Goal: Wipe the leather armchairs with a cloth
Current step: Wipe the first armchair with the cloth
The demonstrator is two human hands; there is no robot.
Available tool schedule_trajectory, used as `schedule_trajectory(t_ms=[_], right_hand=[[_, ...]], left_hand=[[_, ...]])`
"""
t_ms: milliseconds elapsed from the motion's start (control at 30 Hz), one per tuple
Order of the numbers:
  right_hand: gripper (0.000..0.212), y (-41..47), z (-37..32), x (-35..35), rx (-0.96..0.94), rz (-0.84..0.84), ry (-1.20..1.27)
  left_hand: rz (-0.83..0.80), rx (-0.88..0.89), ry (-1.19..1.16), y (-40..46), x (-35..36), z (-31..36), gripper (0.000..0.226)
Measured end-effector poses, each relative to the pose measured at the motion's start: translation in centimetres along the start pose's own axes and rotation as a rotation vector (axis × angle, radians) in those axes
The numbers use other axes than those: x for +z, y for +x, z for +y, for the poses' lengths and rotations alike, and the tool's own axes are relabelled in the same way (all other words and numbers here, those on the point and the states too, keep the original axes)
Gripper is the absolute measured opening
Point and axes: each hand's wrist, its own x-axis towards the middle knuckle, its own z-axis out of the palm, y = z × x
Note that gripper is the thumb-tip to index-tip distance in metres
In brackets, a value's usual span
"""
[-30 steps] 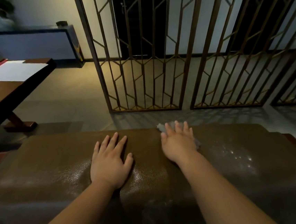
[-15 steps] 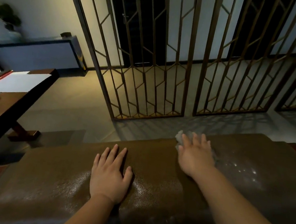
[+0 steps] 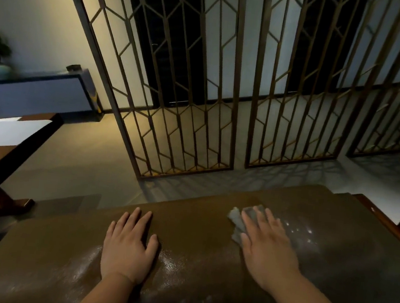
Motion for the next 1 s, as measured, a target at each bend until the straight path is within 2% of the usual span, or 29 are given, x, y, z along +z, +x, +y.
schedule_trajectory(t_ms=[67,167,267,333,400,467,533,567,633,700,767,833,933,1000], right_hand=[[0.062,-2.0,-2.4,0.1,-0.053,-0.025,0.022],[0.060,-5.4,-5.8,0.8,-0.295,0.038,-0.024],[0.060,-6.4,-3.7,1.1,-0.433,0.077,-0.075],[0.061,-5.6,0.5,0.8,-0.373,0.079,-0.070],[0.064,-4.6,5.7,0.2,-0.191,0.088,-0.035],[0.067,-3.7,10.2,-0.6,0.008,0.073,0.001],[0.069,-3.0,11.3,-1.3,0.150,0.018,0.067],[0.067,-2.8,10.3,-1.5,0.158,0.023,0.099],[0.064,-3.1,7.0,-1.0,0.021,0.027,0.092],[0.063,-4.3,4.6,0.1,-0.211,0.064,0.072],[0.062,-4.8,5.6,0.7,-0.295,0.062,0.031],[0.062,-4.1,9.2,0.7,-0.215,0.088,-0.030],[0.062,-1.9,15.2,-0.8,0.098,0.092,-0.036],[0.065,-0.6,15.3,-2.2,0.233,0.070,0.020]], left_hand=[[-0.024,0.013,-0.023,0.4,-0.4,0.1,0.075],[-0.049,0.013,-0.074,0.9,-1.1,0.4,0.069],[-0.070,-0.024,-0.100,0.8,-1.5,1.0,0.066],[-0.091,-0.041,-0.170,1.0,-1.7,1.1,0.065],[-0.089,-0.140,-0.301,2.0,-2.2,1.7,0.066],[-0.097,-0.213,-0.276,2.8,-2.5,4.6,0.067],[-0.098,-0.097,-0.221,3.3,-1.6,10.3,0.068],[-0.103,0.016,-0.231,3.4,-0.7,13.3,0.070],[-0.127,0.178,-0.195,3.2,1.0,17.6,0.076],[-0.101,0.191,-0.098,2.9,2.4,18.4,0.079],[-0.068,0.195,-0.039,2.7,3.3,17.7,0.077],[-0.033,0.209,-0.036,2.6,3.4,17.4,0.075],[-0.040,0.216,-0.038,2.7,3.3,17.8,0.074],[-0.044,0.221,-0.034,2.7,3.4,17.9,0.074]])
